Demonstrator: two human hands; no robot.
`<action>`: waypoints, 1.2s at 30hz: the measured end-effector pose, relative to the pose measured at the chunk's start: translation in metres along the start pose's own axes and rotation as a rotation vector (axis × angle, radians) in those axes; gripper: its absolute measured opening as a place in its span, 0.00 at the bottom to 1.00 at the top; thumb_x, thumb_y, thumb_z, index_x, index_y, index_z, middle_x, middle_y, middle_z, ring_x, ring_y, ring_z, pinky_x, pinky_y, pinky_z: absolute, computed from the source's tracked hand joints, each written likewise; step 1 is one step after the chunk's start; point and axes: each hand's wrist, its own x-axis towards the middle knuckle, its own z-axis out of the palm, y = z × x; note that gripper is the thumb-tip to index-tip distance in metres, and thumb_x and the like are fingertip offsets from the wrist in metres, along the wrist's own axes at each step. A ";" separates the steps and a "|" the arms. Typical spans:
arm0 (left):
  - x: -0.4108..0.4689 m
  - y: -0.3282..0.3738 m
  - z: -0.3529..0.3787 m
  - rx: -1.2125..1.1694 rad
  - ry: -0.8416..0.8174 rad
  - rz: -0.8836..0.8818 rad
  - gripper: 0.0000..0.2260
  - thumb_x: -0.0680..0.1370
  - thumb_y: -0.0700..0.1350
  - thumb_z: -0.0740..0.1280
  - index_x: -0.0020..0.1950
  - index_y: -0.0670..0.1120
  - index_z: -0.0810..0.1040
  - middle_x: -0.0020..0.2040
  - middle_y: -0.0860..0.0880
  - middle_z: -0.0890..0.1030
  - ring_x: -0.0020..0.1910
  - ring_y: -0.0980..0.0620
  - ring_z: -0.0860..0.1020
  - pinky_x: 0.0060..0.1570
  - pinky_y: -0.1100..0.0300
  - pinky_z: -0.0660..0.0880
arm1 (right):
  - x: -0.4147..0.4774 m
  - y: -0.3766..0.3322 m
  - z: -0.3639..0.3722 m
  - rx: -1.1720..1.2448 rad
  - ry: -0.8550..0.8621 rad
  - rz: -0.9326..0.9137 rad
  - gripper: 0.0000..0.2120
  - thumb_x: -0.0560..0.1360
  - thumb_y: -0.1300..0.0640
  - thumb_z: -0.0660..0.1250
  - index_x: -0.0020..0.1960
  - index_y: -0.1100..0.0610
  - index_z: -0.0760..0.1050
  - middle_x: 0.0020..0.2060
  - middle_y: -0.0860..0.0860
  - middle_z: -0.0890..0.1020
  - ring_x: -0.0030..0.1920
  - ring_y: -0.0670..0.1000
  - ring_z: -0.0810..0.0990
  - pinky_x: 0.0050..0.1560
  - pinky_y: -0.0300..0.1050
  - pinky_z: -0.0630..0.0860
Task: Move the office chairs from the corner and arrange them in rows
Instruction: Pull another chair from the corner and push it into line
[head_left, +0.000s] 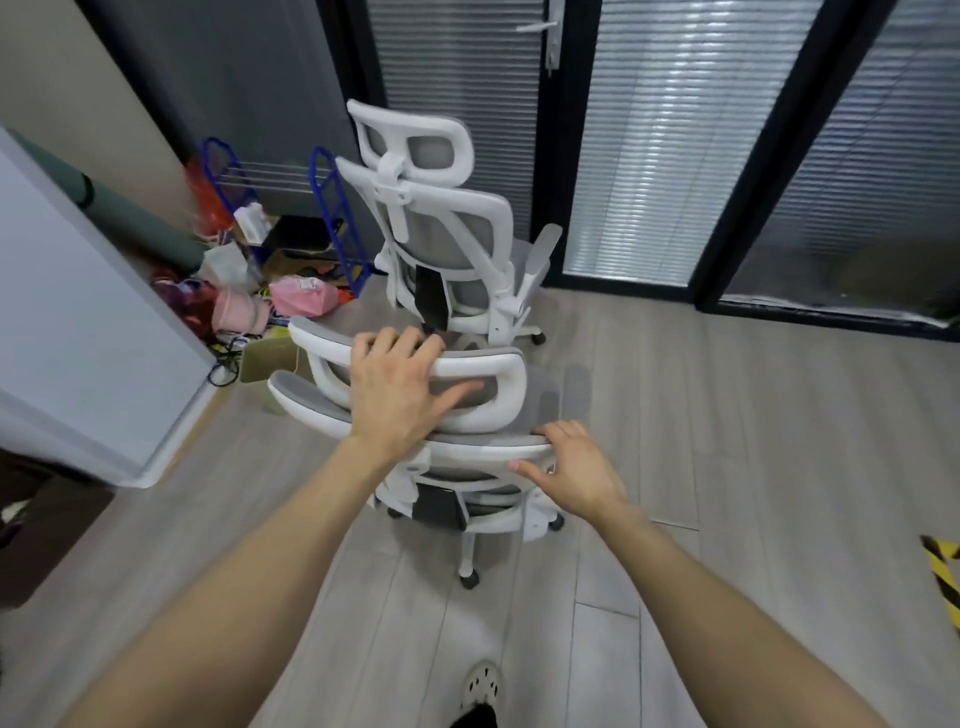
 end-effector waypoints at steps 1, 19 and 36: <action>-0.002 0.006 -0.001 0.001 0.004 -0.005 0.32 0.78 0.79 0.63 0.51 0.50 0.81 0.46 0.50 0.80 0.47 0.44 0.75 0.55 0.45 0.71 | -0.005 0.004 -0.001 0.003 0.008 -0.001 0.32 0.77 0.27 0.70 0.68 0.51 0.78 0.61 0.47 0.80 0.66 0.49 0.74 0.69 0.49 0.75; -0.010 0.219 -0.013 -0.185 0.019 0.263 0.30 0.79 0.77 0.64 0.56 0.51 0.84 0.51 0.51 0.82 0.52 0.45 0.77 0.59 0.45 0.71 | -0.173 0.141 -0.061 -0.203 0.259 0.147 0.36 0.81 0.24 0.53 0.68 0.53 0.74 0.61 0.50 0.77 0.65 0.54 0.73 0.71 0.53 0.73; 0.070 0.442 0.028 -0.431 -0.062 0.609 0.27 0.78 0.75 0.66 0.60 0.53 0.82 0.54 0.53 0.78 0.55 0.46 0.75 0.66 0.45 0.70 | -0.249 0.289 -0.130 -0.347 0.468 0.502 0.30 0.83 0.29 0.55 0.58 0.57 0.74 0.52 0.54 0.76 0.55 0.58 0.74 0.68 0.57 0.73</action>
